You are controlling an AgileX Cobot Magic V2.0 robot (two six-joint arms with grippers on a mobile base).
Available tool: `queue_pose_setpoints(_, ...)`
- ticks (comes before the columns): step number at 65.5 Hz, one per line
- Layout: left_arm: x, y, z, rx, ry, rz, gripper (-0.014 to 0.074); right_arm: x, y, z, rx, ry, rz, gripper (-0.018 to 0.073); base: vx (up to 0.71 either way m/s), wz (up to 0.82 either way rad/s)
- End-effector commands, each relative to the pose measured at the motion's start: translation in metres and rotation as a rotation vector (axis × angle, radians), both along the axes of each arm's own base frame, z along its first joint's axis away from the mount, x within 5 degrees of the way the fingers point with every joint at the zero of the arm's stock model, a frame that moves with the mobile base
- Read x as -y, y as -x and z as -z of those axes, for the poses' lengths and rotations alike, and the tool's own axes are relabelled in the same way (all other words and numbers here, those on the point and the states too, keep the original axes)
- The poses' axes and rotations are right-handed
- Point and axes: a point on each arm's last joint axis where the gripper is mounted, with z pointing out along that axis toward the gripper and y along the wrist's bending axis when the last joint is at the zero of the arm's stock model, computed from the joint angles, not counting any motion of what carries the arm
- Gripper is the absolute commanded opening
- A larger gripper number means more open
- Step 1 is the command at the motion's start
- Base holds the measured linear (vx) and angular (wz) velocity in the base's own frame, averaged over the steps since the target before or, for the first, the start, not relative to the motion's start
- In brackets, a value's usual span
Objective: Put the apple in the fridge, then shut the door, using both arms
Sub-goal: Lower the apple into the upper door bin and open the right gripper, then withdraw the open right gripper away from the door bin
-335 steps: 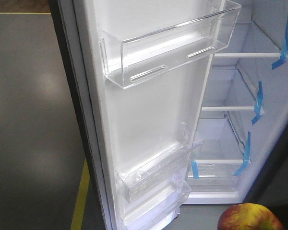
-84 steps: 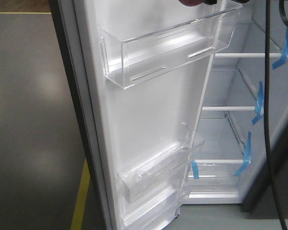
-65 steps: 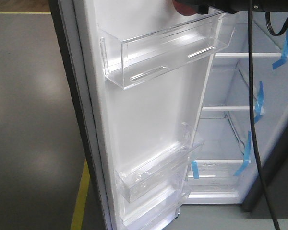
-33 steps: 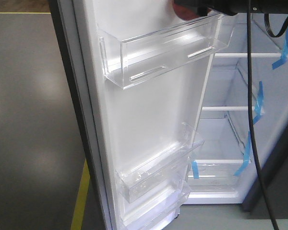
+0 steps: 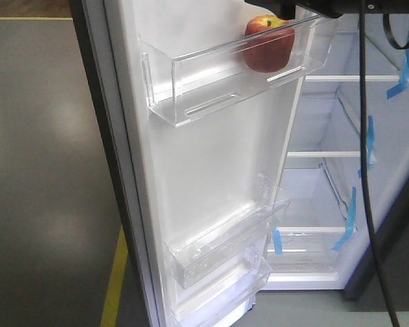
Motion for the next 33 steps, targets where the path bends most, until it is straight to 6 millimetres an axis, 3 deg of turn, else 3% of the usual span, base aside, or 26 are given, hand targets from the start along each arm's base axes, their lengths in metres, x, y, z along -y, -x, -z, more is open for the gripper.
queue_pose_setpoints(1, 0.0, 0.0, 0.002, 0.06, 0.007, -0.006, -0.0006, 0.006, 0.035, -0.039, 0.077, -0.04, 0.005, 0.0575, 0.0, 0.0)
queue_pose_setpoints(16, 0.0, 0.0, 0.002, 0.06, 0.007, -0.006, -0.0006, 0.021, 0.08, -0.052, -0.034, 0.044, 0.081, 0.0543, 0.0, 0.0)
queue_pose_setpoints(21, 0.0, 0.0, 0.002, 0.06, 0.007, -0.006, -0.0006, 0.026, 0.09, -0.047, -0.085, 0.078, 0.116, 0.0524, 0.0, 0.0)
queue_pose_setpoints(33, 0.0, 0.0, 0.002, 0.06, 0.007, -0.006, -0.0006, 0.035, 0.115, -0.008, -0.167, 0.118, 0.169, 0.0477, 0.0, 0.0)
